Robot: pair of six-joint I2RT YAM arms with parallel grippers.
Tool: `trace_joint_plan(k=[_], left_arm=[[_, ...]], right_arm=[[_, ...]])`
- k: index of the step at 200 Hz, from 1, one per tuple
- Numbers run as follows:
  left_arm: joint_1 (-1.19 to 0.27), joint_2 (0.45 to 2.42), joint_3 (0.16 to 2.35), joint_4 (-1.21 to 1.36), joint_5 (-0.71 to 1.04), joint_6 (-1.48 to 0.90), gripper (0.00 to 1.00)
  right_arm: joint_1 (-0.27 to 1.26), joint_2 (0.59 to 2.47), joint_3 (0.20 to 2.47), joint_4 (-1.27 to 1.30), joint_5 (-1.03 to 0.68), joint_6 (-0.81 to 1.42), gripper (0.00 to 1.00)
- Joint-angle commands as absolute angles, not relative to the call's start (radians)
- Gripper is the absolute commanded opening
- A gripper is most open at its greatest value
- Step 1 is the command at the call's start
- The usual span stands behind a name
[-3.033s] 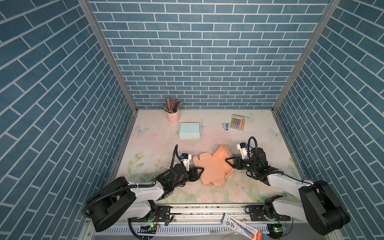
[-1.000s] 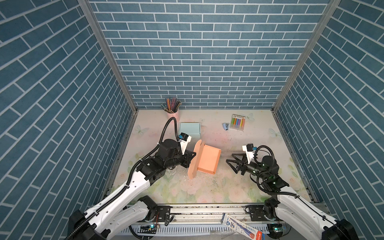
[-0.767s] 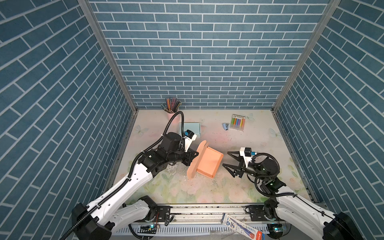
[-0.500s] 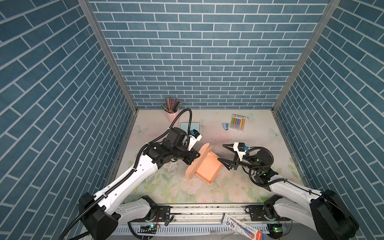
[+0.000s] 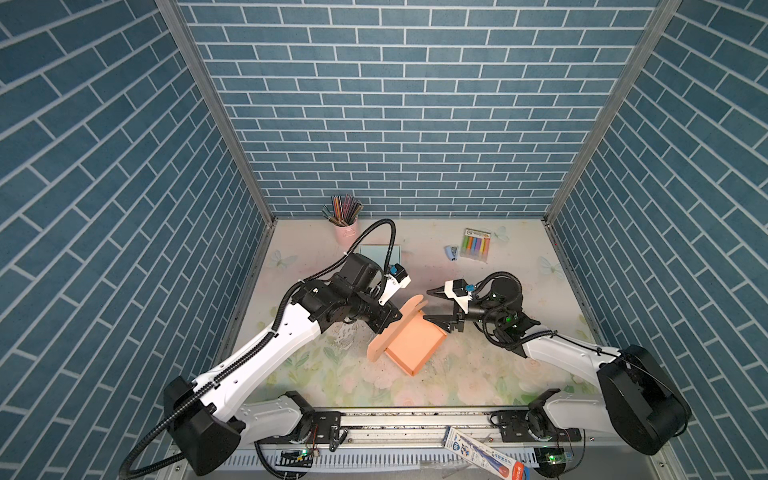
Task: Fold the paper box
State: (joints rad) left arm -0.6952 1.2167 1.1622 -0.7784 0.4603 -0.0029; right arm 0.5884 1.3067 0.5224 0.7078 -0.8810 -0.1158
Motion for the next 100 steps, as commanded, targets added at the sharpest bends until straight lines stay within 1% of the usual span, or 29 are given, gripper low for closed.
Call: trace_joint_plan(k=[1, 18, 31, 66, 75, 100], left_arm=[[-0.701, 1.222, 1.2, -0.816, 0.436, 0.032, 0.07], [-0.702, 1.226, 1.21, -0.824, 0.433, 0.032, 0.07], [-0.701, 1.228, 1.213, -0.828, 0.43, 0.033, 0.07], [-0.704, 1.237, 1.218, -0.841, 0.41, 0.031, 0.07], [-0.708, 1.235, 1.218, -0.84, 0.411, 0.032, 0.07], [-0.716, 1.235, 1.222, -0.844, 0.406, 0.034, 0.07]], right_arm=[[0.596, 1.33, 0.567, 0.646, -0.911, -0.229, 0.71], [0.601, 1.337, 0.567, 0.646, -0.908, -0.24, 0.69], [0.605, 1.336, 0.565, 0.644, -0.906, -0.244, 0.65], [0.63, 1.307, 0.571, 0.588, -0.863, -0.275, 0.45], [0.638, 1.305, 0.571, 0.577, -0.853, -0.283, 0.43], [0.643, 1.309, 0.577, 0.567, -0.844, -0.29, 0.41]])
